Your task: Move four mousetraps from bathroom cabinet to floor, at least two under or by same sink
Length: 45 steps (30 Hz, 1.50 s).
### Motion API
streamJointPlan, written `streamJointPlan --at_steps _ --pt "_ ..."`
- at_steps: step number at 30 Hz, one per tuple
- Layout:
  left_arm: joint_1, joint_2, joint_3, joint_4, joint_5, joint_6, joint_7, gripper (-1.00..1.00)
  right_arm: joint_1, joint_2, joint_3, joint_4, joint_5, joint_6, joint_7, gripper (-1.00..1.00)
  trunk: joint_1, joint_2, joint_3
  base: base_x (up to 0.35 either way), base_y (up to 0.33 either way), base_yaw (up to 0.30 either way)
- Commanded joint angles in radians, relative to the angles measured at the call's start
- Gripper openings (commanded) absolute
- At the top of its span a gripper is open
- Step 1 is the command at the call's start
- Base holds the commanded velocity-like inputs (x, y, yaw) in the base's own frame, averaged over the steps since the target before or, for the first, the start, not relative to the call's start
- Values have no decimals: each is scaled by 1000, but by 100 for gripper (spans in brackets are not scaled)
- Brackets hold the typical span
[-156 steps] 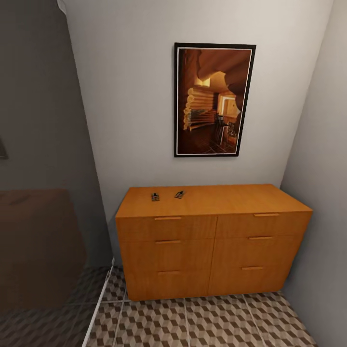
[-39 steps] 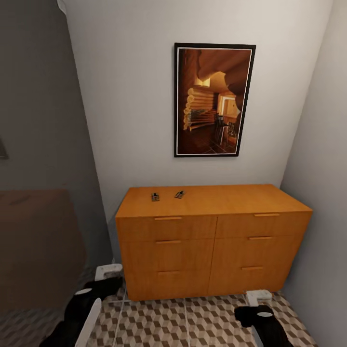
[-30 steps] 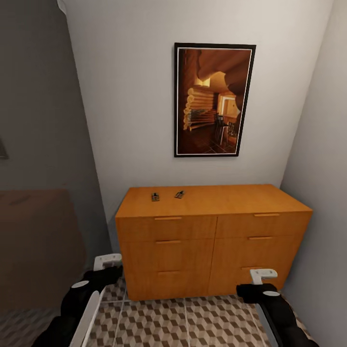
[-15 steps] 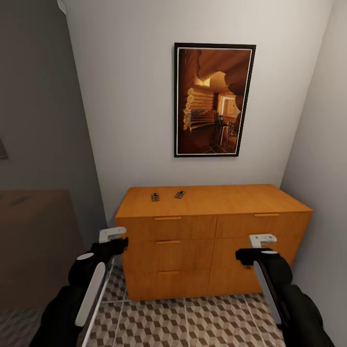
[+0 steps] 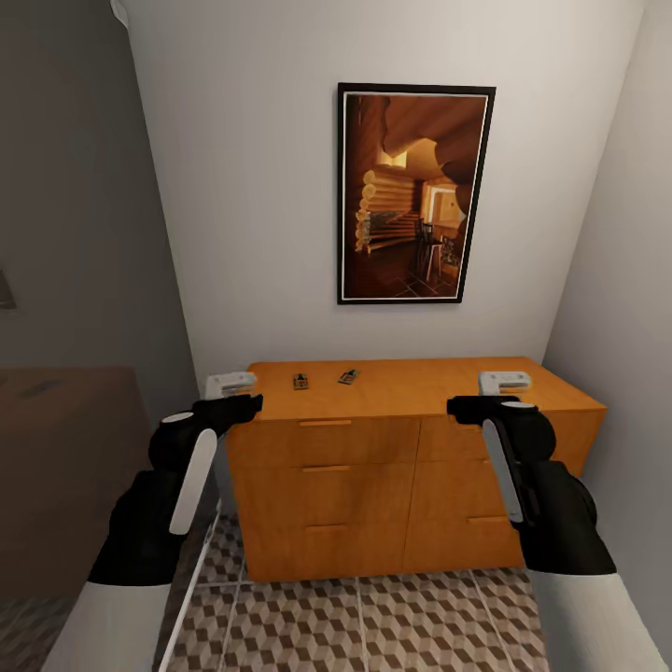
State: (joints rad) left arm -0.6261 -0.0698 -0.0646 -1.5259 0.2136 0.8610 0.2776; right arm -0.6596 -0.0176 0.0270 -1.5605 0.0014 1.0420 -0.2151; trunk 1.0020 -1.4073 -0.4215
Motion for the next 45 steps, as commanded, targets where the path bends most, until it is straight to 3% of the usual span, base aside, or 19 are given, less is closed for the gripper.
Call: streamJointPlan --at_steps 1,6,10,14,16,20,25,33,45 --pt "-22 -1 -1 0 12 14 9 100 -25 7 2 3 -1 5 -7 100 0 -1 -1 0 0 0" --pt "-135 -8 0 11 17 72 7 100 -133 58 5 37 -4 5 -47 100 0 -1 -1 0 0 0" --pt "-239 -15 0 48 22 133 4 100 -222 116 7 88 -2 5 -110 100 0 -1 -1 0 0 0" --pt "-333 -28 0 146 25 164 3 100 -302 176 8 171 -1 5 -178 100 0 -1 -1 0 0 0" --pt "-383 -38 0 237 25 175 3 100 -341 192 8 242 -1 5 -217 100 0 -1 -1 0 0 0" --pt "-415 -45 3 317 24 182 4 100 -366 192 9 321 0 5 -244 100 0 -1 -1 0 0 0" --pt "-430 -50 3 339 26 186 4 100 -378 192 10 362 2 5 -255 100 0 -1 -1 0 0 0" --pt "-436 -70 3 339 56 186 3 100 -383 192 10 372 4 5 -258 100 0 -1 -1 100 0 0" --pt "-437 -76 3 367 88 186 3 100 -384 192 11 349 -6 5 -257 100 0 -1 -1 283 0 0"
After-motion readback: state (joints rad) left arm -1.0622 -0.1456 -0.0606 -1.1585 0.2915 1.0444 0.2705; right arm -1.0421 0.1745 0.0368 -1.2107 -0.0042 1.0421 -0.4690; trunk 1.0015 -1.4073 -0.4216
